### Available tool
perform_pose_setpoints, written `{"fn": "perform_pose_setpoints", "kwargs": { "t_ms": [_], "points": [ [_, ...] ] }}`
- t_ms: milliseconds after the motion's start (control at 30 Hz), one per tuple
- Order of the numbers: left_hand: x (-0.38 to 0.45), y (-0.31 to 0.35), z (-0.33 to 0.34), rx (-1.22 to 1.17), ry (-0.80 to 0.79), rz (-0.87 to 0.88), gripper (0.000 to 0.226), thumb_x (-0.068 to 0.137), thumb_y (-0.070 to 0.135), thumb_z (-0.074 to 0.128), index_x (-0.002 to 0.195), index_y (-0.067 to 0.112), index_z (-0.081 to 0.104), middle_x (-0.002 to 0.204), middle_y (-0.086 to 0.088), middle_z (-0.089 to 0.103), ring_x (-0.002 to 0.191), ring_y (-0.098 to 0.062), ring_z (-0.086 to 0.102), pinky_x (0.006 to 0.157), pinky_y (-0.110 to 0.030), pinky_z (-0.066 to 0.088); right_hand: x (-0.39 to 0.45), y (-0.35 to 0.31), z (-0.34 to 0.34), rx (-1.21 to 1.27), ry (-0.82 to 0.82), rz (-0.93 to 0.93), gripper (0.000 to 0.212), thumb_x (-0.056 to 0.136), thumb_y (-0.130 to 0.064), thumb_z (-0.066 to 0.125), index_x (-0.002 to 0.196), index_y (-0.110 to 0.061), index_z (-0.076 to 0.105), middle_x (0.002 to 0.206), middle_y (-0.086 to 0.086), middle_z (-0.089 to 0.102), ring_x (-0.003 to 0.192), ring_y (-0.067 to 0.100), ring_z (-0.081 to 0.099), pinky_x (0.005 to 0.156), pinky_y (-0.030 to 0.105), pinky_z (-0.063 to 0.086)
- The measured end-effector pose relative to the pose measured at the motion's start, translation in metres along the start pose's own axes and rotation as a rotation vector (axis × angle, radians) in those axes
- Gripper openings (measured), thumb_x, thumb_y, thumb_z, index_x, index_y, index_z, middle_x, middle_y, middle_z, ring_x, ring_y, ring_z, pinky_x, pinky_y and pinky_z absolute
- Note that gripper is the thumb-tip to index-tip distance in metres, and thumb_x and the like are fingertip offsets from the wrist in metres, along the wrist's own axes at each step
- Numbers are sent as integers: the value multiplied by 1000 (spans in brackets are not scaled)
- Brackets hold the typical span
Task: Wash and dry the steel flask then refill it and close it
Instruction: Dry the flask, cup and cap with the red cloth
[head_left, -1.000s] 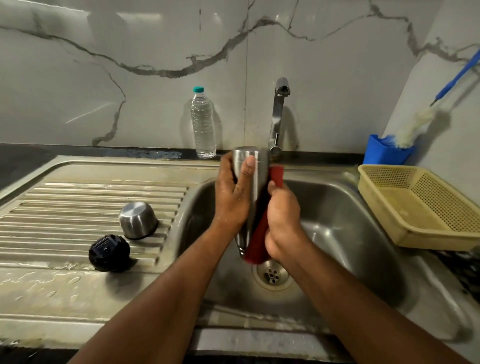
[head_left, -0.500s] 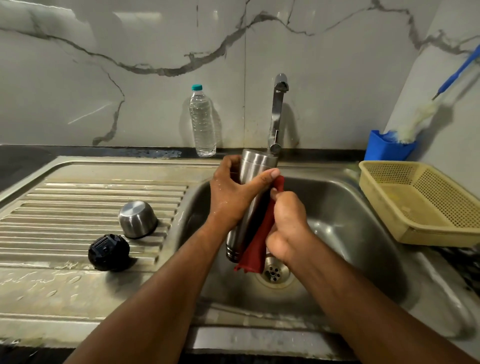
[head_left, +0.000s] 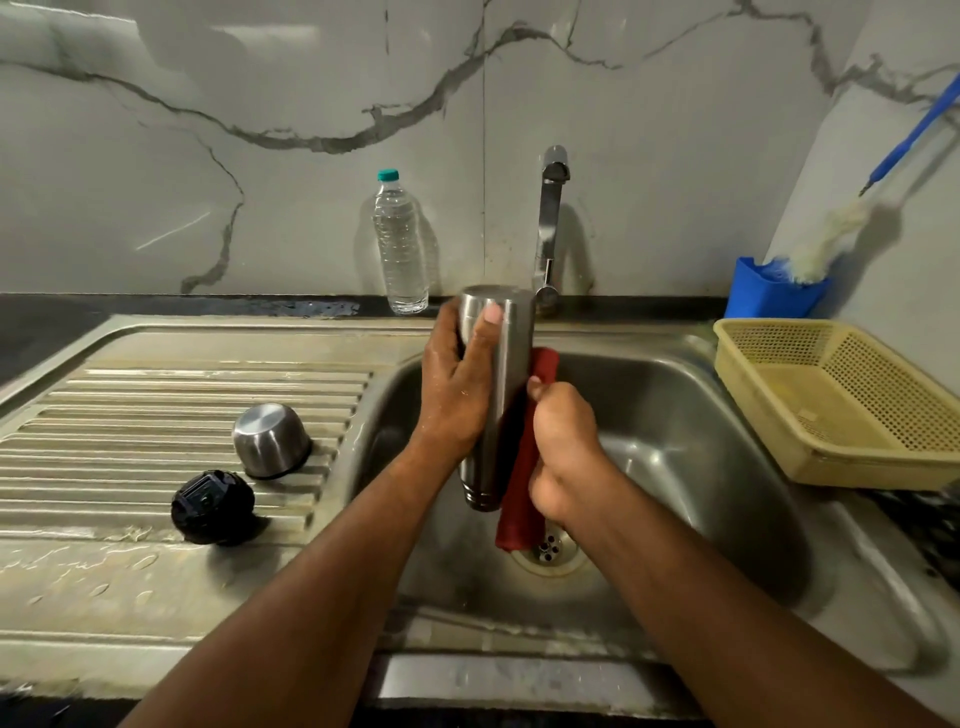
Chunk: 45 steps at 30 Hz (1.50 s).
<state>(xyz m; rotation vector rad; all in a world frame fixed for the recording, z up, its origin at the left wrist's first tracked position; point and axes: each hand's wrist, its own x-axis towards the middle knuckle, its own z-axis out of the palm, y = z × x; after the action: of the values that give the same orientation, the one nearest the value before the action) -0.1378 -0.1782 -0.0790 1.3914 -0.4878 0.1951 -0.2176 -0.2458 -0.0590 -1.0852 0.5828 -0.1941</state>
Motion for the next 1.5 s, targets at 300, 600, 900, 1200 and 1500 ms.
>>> {"fn": "perform_pose_setpoints", "kwargs": {
  "t_ms": [300,600,900,1200,1500],
  "points": [
    [-2,-4,-1,42,88,59,54,85,57,77,118,14,68,98,1,75,87,-11,72,76,-28,58,-7,-12,2,90,-118,-277,28,109,-31,45,120,-29,70,117,3,76,113,24,70,99,45,54],
    [0,-4,-2,45,84,68,42,94,53,68,111,15,64,91,2,71,84,-12,70,76,-30,59,1,-7,0,-24,2,16,25,102,-24,51,109,-14,73,102,12,77,103,33,71,98,47,56],
    [0,-6,1,59,117,79,45,98,59,62,119,18,64,102,2,75,94,-11,73,84,-30,60,1,-7,0,-76,-109,-288,28,110,-24,42,120,-28,68,114,2,75,109,21,70,100,39,55],
    [1,-12,-4,102,146,113,44,98,59,56,105,17,65,87,6,68,80,-7,65,74,-25,54,-2,-12,3,-17,-71,-85,22,105,-24,50,111,-19,71,109,8,75,109,29,69,100,45,53],
    [6,-12,-14,176,176,135,44,95,64,58,106,22,63,89,3,69,78,-10,65,70,-27,55,1,-1,4,-146,-223,-275,28,110,-26,43,128,-31,63,123,3,72,116,20,67,105,41,51]
  ]
}}
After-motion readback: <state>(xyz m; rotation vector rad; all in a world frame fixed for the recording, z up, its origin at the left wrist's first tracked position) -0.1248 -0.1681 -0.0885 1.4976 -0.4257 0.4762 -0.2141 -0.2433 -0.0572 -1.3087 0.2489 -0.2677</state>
